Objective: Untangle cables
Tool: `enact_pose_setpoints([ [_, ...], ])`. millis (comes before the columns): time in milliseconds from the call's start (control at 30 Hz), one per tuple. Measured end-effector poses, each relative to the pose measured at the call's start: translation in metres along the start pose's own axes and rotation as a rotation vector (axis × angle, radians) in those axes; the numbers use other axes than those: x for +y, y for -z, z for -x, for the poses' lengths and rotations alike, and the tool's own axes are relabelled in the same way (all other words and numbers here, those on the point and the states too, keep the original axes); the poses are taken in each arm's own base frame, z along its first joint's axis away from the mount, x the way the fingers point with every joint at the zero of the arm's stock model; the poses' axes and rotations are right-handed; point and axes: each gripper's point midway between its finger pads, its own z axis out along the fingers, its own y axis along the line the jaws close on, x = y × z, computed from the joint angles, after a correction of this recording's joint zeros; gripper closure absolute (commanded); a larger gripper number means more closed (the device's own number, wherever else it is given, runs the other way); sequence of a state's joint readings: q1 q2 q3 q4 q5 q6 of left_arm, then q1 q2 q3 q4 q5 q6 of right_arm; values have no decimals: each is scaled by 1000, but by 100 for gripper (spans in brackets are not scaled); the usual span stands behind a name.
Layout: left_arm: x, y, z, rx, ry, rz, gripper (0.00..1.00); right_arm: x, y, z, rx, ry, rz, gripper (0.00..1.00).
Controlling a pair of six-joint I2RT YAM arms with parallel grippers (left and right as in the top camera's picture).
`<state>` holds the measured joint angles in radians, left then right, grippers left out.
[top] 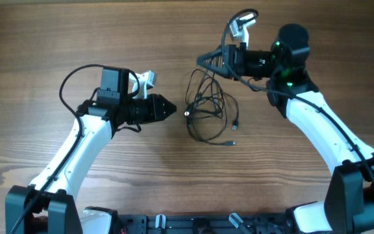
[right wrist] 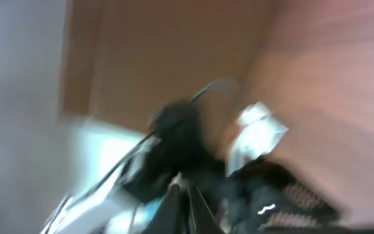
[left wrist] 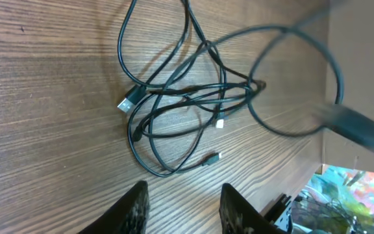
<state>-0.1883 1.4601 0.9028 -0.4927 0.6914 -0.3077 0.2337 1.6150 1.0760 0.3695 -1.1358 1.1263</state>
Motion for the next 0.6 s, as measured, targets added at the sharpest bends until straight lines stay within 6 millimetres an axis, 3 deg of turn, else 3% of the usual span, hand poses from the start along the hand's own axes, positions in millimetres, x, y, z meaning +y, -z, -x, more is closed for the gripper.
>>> enact_pose_setpoints([
  [167, -2, -3, -7, 24, 3, 2, 63, -72, 20, 29, -225, -63, -305, 95],
  [300, -9, -8, -13, 47, -18, -4, 54, -125, 55, 25, -295, -161, -561, 95],
  [433, -14, -13, -18, 59, -46, 5, 50, -176, 115, 1, -328, -319, -894, 81],
  [467, -15, -14, -19, 60, -52, 9, 50, -184, 128, -6, -331, -349, -967, 74],
  [533, -16, -17, -21, 62, -65, 20, 45, -198, 162, -23, -339, -411, -1135, 51],
  [600, -18, -19, -21, 60, -82, 25, 38, -205, 183, -34, -344, -451, -1235, 34],
])
